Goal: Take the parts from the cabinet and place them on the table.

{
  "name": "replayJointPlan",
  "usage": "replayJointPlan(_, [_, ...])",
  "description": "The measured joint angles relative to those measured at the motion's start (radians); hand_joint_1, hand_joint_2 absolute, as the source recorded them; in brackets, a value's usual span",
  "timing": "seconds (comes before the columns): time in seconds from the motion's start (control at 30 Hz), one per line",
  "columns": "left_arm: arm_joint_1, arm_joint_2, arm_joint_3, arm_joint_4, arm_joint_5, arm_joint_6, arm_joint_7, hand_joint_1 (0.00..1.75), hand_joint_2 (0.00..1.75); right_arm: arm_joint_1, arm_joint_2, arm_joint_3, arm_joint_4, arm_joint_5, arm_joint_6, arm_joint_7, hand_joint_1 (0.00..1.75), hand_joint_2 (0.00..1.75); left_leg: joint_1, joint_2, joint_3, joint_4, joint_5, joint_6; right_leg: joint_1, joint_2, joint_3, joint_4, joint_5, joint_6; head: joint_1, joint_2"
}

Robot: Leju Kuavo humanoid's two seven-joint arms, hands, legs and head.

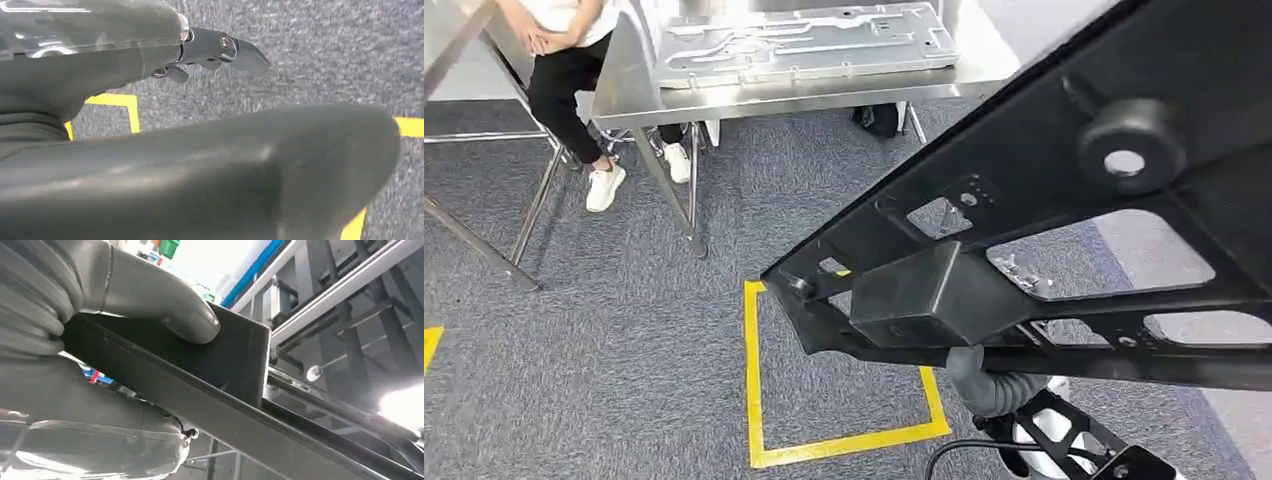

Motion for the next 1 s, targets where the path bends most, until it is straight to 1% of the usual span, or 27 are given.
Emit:
replayJointPlan(0.03, [0.000, 0.000, 0.000, 0.000, -0.001, -0.001, -0.002, 0.00, 0.00, -0.003, 0.000, -0.001, 0.000, -0.002, 0.000, 0.000, 1.75, 1.75, 0.000, 0.001, 0.001, 0.000, -0.002, 0.003, -0.003, -0.003, -0.032, 0.060, -0.030, 0.005, 0.000, 0.000])
replayJointPlan(0.1, [0.001, 0.001, 0.000, 0.000, -0.002, -0.001, -0.007, 0.00, 0.00, -0.001, 0.000, -0.007, 0.000, -0.005, 0.000, 0.000, 1.75, 1.75, -0.002, 0.003, 0.005, 0.001, -0.008, 0.006, -0.009, -0.006, -0.129, 0.235, -0.093, 0.013, 0.000, 0.000])
replayJointPlan(0.13, [0.001, 0.001, 0.000, 0.000, -0.002, -0.001, -0.007, 0.00, 0.00, 0.000, -0.001, -0.008, 0.000, -0.005, 0.000, 0.000, 1.75, 1.75, -0.002, 0.004, 0.008, 0.001, -0.011, 0.004, -0.011, -0.006, -0.159, 0.282, -0.097, 0.015, 0.000, 0.000])
replayJointPlan(0.17, [0.002, 0.001, 0.000, 0.000, -0.002, -0.001, -0.007, 0.00, 0.00, 0.000, -0.002, -0.010, 0.000, -0.005, 0.000, 0.000, 1.75, 1.75, -0.002, 0.003, 0.014, 0.001, -0.020, 0.004, -0.013, -0.007, -0.166, 0.278, -0.074, 0.015, 0.000, 0.000])
replayJointPlan(0.23, [0.003, 0.001, 0.000, 0.000, -0.002, -0.001, -0.008, 0.00, 0.00, 0.000, -0.002, -0.014, 0.000, -0.006, 0.000, 0.000, 1.75, 1.75, -0.002, 0.003, 0.037, 0.001, -0.034, 0.000, -0.013, -0.011, -0.109, 0.146, 0.025, 0.010, 0.000, 0.000])
replayJointPlan(0.27, [0.002, 0.001, 0.000, 0.000, -0.003, -0.001, -0.009, 0.00, 0.00, -0.001, -0.002, -0.016, -0.001, -0.007, 0.001, 0.000, 1.75, 1.75, -0.002, 0.004, 0.052, 0.000, -0.044, -0.003, -0.012, -0.016, -0.063, 0.044, 0.078, 0.004, 0.000, 0.000])
replayJointPlan(0.3, [0.003, 0.001, 0.000, 0.000, -0.004, -0.002, -0.009, 0.00, 0.00, 0.000, -0.002, -0.017, -0.002, -0.009, 0.002, 0.000, 1.75, 1.75, -0.002, 0.005, 0.057, -0.003, -0.051, -0.008, -0.008, -0.024, -0.034, -0.005, 0.074, -0.001, 0.000, 0.000])
replayJointPlan(0.33, [0.000, 0.001, 0.000, 0.000, -0.004, -0.001, -0.010, 0.00, 0.00, -0.003, -0.002, -0.019, -0.004, -0.011, 0.002, 0.000, 1.75, 1.75, -0.006, 0.006, 0.058, -0.001, -0.060, -0.016, 0.001, -0.028, -0.026, -0.034, 0.052, -0.008, 0.000, 0.000])
replayJointPlan(0.37, [0.001, 0.002, 0.000, 0.000, -0.005, -0.001, -0.011, 0.00, 0.00, -0.002, -0.002, -0.020, -0.006, -0.013, 0.003, 0.000, 1.75, 1.75, -0.004, 0.008, 0.062, -0.008, -0.063, -0.022, 0.002, -0.027, -0.026, -0.025, 0.045, -0.016, 0.000, 0.000])
replayJointPlan(0.43, [0.001, 0.002, 0.000, 0.000, -0.005, -0.001, -0.014, 0.00, 0.00, -0.001, -0.002, -0.022, -0.007, -0.014, 0.003, 0.000, 1.75, 1.75, -0.004, 0.013, 0.078, -0.021, -0.075, -0.034, 0.005, -0.019, -0.020, -0.028, 0.031, -0.026, 0.000, 0.000])
replayJointPlan(0.47, [-0.003, 0.003, 0.000, 0.000, -0.005, -0.001, -0.017, 0.00, 0.00, 0.000, -0.002, -0.022, -0.009, -0.015, 0.004, 0.000, 1.75, 1.75, -0.008, 0.016, 0.090, -0.025, -0.085, -0.040, -0.005, -0.012, 0.001, -0.041, 0.030, -0.032, 0.000, 0.000])
replayJointPlan(0.5, [-0.004, 0.005, 0.000, 0.000, -0.005, -0.001, -0.020, 0.00, 0.00, 0.002, -0.002, -0.023, -0.015, -0.015, 0.004, 0.000, 1.75, 1.75, -0.004, 0.010, 0.092, 0.002, -0.083, -0.043, -0.004, -0.013, 0.024, -0.057, 0.022, -0.035, 0.000, 0.000])
replayJointPlan(0.53, [-0.004, 0.005, 0.000, 0.000, -0.005, -0.002, -0.021, 0.00, 0.00, 0.000, -0.002, -0.022, -0.016, -0.016, 0.003, 0.000, 1.75, 1.75, -0.003, 0.009, 0.054, 0.069, -0.100, -0.043, -0.003, -0.018, 0.043, -0.064, 0.013, -0.046, 0.000, 0.000])
replayJointPlan(0.57, [-0.002, 0.005, 0.000, 0.000, -0.005, -0.002, -0.022, 0.00, 0.00, -0.001, -0.002, -0.023, -0.017, -0.016, 0.003, 0.000, 1.75, 1.75, -0.003, 0.008, 0.002, 0.149, -0.122, -0.043, -0.002, -0.017, 0.057, -0.065, 0.003, -0.048, 0.000, 0.000])
replayJointPlan(0.6, [0.001, 0.005, 0.000, 0.000, -0.005, -0.001, -0.023, 0.00, 0.00, 0.002, -0.002, -0.023, -0.017, -0.016, 0.003, 0.000, 1.75, 1.75, -0.004, 0.008, -0.062, 0.237, -0.137, -0.044, 0.000, -0.016, 0.073, -0.066, -0.011, -0.050, 0.000, 0.000])
replayJointPlan(0.63, [0.007, 0.006, 0.000, 0.000, -0.005, -0.001, -0.023, 0.00, 0.00, 0.005, -0.002, -0.023, -0.017, -0.016, 0.003, 0.000, 1.75, 1.75, -0.004, 0.008, -0.124, 0.305, -0.137, -0.044, 0.002, -0.013, 0.092, -0.066, -0.027, -0.052, 0.000, 0.000])
replayJointPlan(0.67, [0.011, 0.006, 0.000, 0.000, -0.005, -0.001, -0.023, 0.00, 0.00, 0.008, -0.002, -0.023, -0.017, -0.016, 0.003, 0.000, 1.75, 1.75, -0.004, 0.008, -0.163, 0.317, -0.101, -0.044, 0.003, -0.009, 0.113, -0.066, -0.043, -0.051, 0.000, 0.000])
replayJointPlan(0.7, [0.012, 0.006, 0.000, 0.000, -0.005, -0.001, -0.023, 0.00, 0.00, 0.009, -0.002, -0.023, -0.017, -0.015, 0.003, 0.000, 1.75, 1.75, -0.004, 0.008, -0.177, 0.283, -0.044, -0.043, 0.005, -0.006, 0.136, -0.066, -0.060, -0.051, 0.000, 0.000])
replayJointPlan(0.73, [0.013, 0.006, 0.000, 0.000, -0.005, -0.001, -0.023, 0.00, 0.00, 0.008, -0.002, -0.023, -0.017, -0.015, 0.002, 0.000, 1.75, 1.75, -0.004, 0.008, -0.173, 0.216, 0.029, -0.039, 0.006, -0.003, 0.161, -0.067, -0.079, -0.050, 0.000, 0.000])
replayJointPlan(0.77, [0.013, 0.006, 0.000, 0.000, -0.005, -0.001, -0.023, 0.00, 0.00, 0.008, -0.002, -0.023, -0.017, -0.013, 0.002, 0.000, 1.75, 1.75, -0.004, 0.007, -0.160, 0.128, 0.107, -0.033, 0.008, -0.002, 0.187, -0.067, -0.099, -0.049, 0.000, 0.000])
replayJointPlan(0.8, [0.015, 0.007, 0.000, 0.000, -0.005, -0.001, -0.023, 0.00, 0.00, 0.010, -0.002, -0.023, -0.016, -0.013, 0.002, 0.000, 1.75, 1.75, -0.007, 0.003, -0.145, 0.087, 0.134, -0.026, 0.004, 0.000, 0.205, -0.071, -0.119, -0.047, 0.000, 0.000])
replayJointPlan(0.83, [0.014, 0.008, 0.000, 0.000, -0.005, -0.001, -0.024, 0.00, 0.00, 0.008, -0.002, -0.022, -0.016, -0.012, 0.002, 0.000, 1.75, 1.75, -0.018, 0.004, -0.135, 0.098, 0.114, -0.024, 0.008, 0.005, 0.213, -0.071, -0.130, -0.037, 0.000, 0.000])
replayJointPlan(0.87, [0.011, 0.009, 0.000, 0.000, -0.005, 0.000, -0.024, 0.00, 0.00, 0.010, -0.002, -0.022, -0.016, -0.010, 0.001, 0.000, 1.75, 1.75, -0.020, 0.005, -0.114, 0.068, 0.082, -0.015, 0.000, 0.006, 0.220, -0.076, -0.136, -0.026, 0.000, 0.000])
replayJointPlan(0.9, [0.008, 0.012, 0.000, 0.000, -0.005, 0.000, -0.025, 0.00, 0.00, 0.010, -0.002, -0.022, -0.018, -0.010, 0.000, 0.000, 1.75, 1.75, -0.026, 0.004, -0.103, 0.056, 0.061, -0.012, -0.001, 0.006, 0.231, -0.082, -0.141, -0.021, 0.000, 0.000])
replayJointPlan(0.93, [0.005, 0.017, 0.000, 0.000, -0.005, 0.000, -0.026, 0.00, 0.00, 0.009, -0.002, -0.023, -0.018, -0.009, 0.000, 0.000, 1.75, 1.75, -0.028, 0.004, -0.096, 0.050, 0.053, -0.005, -0.003, 0.004, 0.229, -0.065, -0.127, -0.015, 0.000, 0.000])
replayJointPlan(0.97, [0.001, 0.018, 0.000, 0.000, -0.005, 0.000, -0.026, 0.00, 0.00, 0.007, -0.002, -0.022, -0.020, -0.008, 0.000, 0.000, 1.75, 1.75, -0.022, -0.003, -0.075, 0.039, 0.047, 0.001, 0.001, 0.004, 0.202, -0.005, -0.094, -0.008, -0.001, 0.001])
replayJointPlan(1.0, [0.001, 0.018, 0.000, 0.000, -0.005, -0.001, -0.027, 0.00, 0.00, 0.009, -0.002, -0.023, -0.021, -0.007, 0.000, 0.000, 1.75, 1.75, -0.015, -0.002, -0.047, 0.021, 0.036, 0.003, -0.002, 0.000, 0.159, 0.079, -0.064, -0.005, 0.000, 0.000])
